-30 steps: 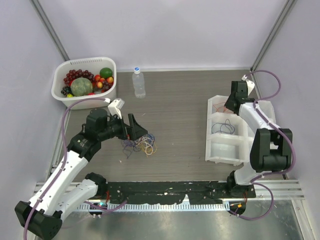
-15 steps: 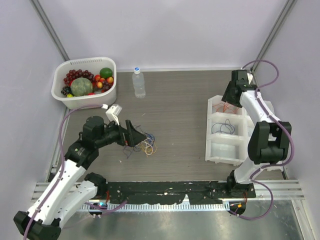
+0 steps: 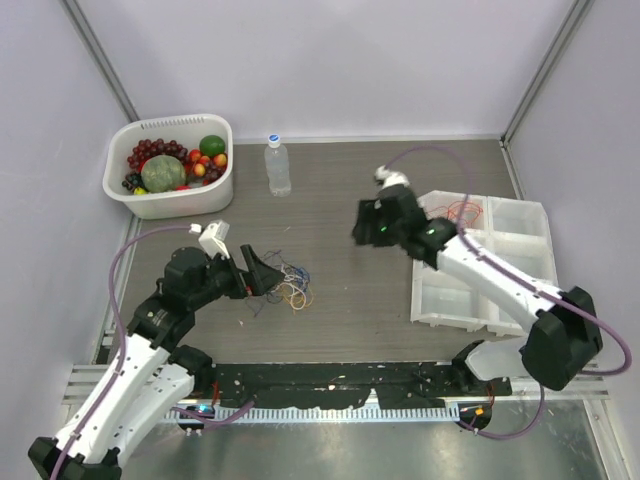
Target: Untangle the cables
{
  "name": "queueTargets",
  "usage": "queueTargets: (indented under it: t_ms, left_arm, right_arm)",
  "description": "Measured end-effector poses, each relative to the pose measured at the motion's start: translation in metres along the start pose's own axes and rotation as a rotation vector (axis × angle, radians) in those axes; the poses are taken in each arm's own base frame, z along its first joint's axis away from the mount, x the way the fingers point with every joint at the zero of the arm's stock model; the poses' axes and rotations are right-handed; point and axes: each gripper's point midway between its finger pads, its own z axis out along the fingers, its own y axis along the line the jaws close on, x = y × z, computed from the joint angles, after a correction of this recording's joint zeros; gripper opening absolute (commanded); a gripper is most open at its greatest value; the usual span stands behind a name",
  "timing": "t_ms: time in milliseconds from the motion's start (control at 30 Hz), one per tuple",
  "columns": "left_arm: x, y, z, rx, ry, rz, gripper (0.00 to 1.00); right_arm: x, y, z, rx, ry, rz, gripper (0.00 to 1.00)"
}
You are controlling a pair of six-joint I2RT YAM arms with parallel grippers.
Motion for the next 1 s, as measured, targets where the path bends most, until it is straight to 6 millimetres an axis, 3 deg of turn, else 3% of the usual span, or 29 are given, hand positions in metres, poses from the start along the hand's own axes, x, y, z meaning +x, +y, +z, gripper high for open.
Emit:
queueTargets:
  t_ms: [67,133,233,300,367,500,633,700,767,800,867,1000]
  left_arm:
    - [0.012,0.014,0.011,-0.046,0.043,-0.048,0.94]
    - [0.023,0.025,0.020,-0.087,0.085,-0.087,0.90]
    - [0.037,0.042,0.033,-0.149,0.137,-0.145,0.87]
    - [0.042,0.053,0.037,-0.192,0.138,-0.176,0.87]
    - [0.041,0.060,0.038,-0.230,0.110,-0.201,0.86]
    - [0.025,0.064,0.030,-0.246,-0.021,-0.227,0.77]
    - [0.016,0.074,0.016,-0.256,-0.159,-0.247,0.77]
    - [0.010,0.077,0.012,-0.268,-0.203,-0.252,0.85]
    - [0.006,0.082,0.012,-0.297,-0.231,-0.252,0.96]
    - [0.006,0.086,0.012,-0.316,-0.233,-0.250,1.00]
    - [0.008,0.095,0.016,-0.362,-0.221,-0.247,1.00]
    - [0.017,0.114,0.030,-0.476,-0.130,-0.230,1.00]
  right_arm:
    - [0.041,0.057,0.009,-0.171,0.063,-0.054,0.60]
    - [0.080,0.099,0.016,-0.294,0.127,-0.095,0.58]
    - [0.123,0.138,0.026,-0.405,0.199,-0.138,0.58]
    - [0.142,0.153,0.029,-0.458,0.227,-0.161,0.59]
    - [0.145,0.161,0.029,-0.488,0.219,-0.171,0.61]
    - [0.131,0.177,0.031,-0.556,0.166,-0.187,0.60]
    - [0.120,0.203,0.050,-0.612,0.137,-0.214,0.55]
    - [0.123,0.209,0.062,-0.616,0.146,-0.233,0.47]
    - [0.127,0.212,0.071,-0.616,0.156,-0.250,0.29]
    - [0.128,0.214,0.075,-0.618,0.159,-0.260,0.16]
    - [0.128,0.218,0.079,-0.625,0.164,-0.275,0.01]
    - [0.121,0.223,0.076,-0.630,0.158,-0.282,0.01]
